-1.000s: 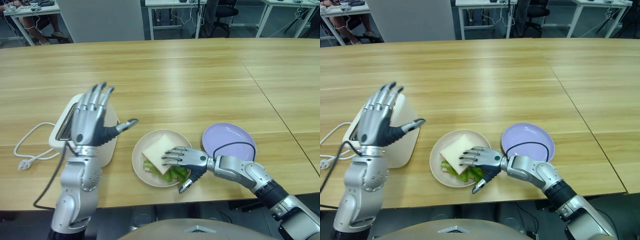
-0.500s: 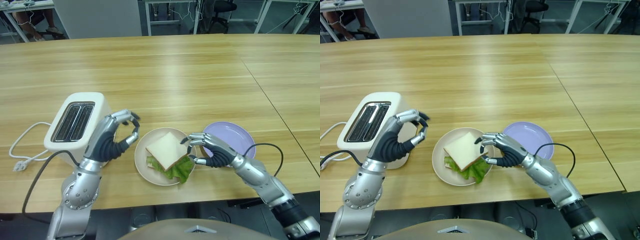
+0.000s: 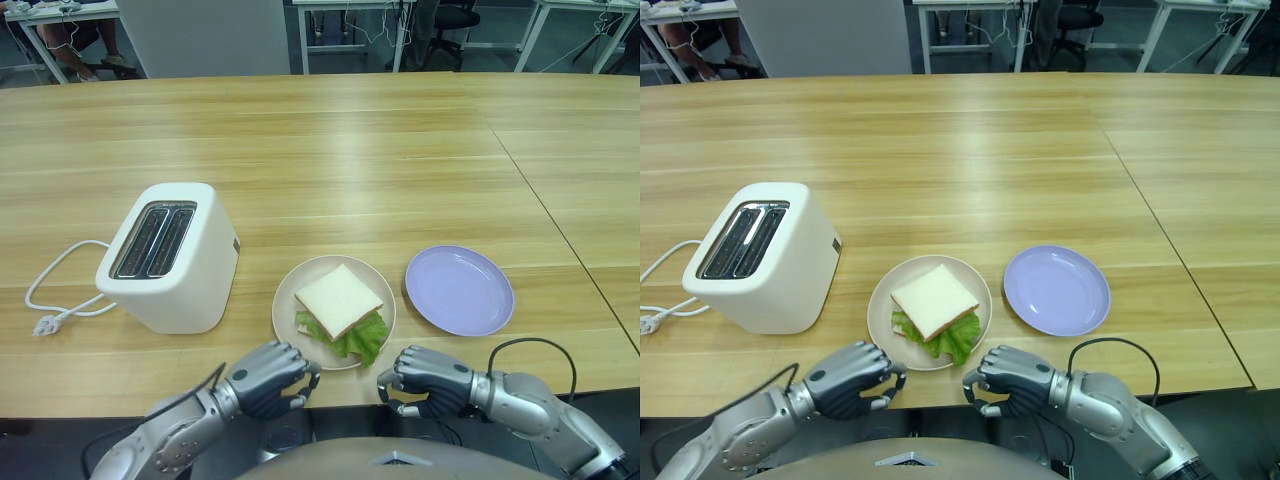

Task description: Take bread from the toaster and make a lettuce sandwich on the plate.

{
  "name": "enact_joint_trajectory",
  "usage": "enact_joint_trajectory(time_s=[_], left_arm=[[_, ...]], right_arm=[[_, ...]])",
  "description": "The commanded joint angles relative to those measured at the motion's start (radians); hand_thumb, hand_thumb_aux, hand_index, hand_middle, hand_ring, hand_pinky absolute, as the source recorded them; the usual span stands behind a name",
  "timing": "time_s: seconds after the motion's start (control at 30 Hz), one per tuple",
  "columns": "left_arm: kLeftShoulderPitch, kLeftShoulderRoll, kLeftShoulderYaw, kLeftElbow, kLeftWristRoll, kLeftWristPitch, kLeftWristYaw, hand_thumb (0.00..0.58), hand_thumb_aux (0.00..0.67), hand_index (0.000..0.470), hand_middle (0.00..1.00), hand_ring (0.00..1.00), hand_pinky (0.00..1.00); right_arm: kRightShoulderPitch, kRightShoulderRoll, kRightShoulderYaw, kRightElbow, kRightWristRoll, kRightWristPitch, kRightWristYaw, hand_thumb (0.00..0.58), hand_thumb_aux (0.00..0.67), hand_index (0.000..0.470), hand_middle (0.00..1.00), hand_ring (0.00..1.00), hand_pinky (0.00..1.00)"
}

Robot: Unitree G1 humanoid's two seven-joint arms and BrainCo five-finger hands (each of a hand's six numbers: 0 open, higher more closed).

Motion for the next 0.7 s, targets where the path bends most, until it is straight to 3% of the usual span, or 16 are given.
enact_joint_trajectory(time_s=[0.03,0.43,0.7], left_arm=[[-0.03,0.004,-0.054,0.065,0.105,0.008,-0.003,0.58,0.67,0.46,1.0,1.0,1.0],[-0.234,-0.004,-0.079,0.232,0.14,0.017,0.054,0.58,0.67,0.46,1.0,1.0,1.0],[-0.509,-0.065,-0.142,0.538,0.184,0.032,0.15,0.58,0.67,0.46,1.0,1.0,1.0]], right_arm=[[-0.023,0.02,0.013,0.068,-0.115,0.006,-0.049,0.58,0.67,0.46,1.0,1.0,1.0],[-0.203,0.136,0.074,0.294,-0.218,0.013,-0.156,0.58,0.67,0.46,1.0,1.0,1.0],[-0.467,0.285,0.121,0.548,-0.261,0.052,-0.245,0.58,0.67,0.46,1.0,1.0,1.0]])
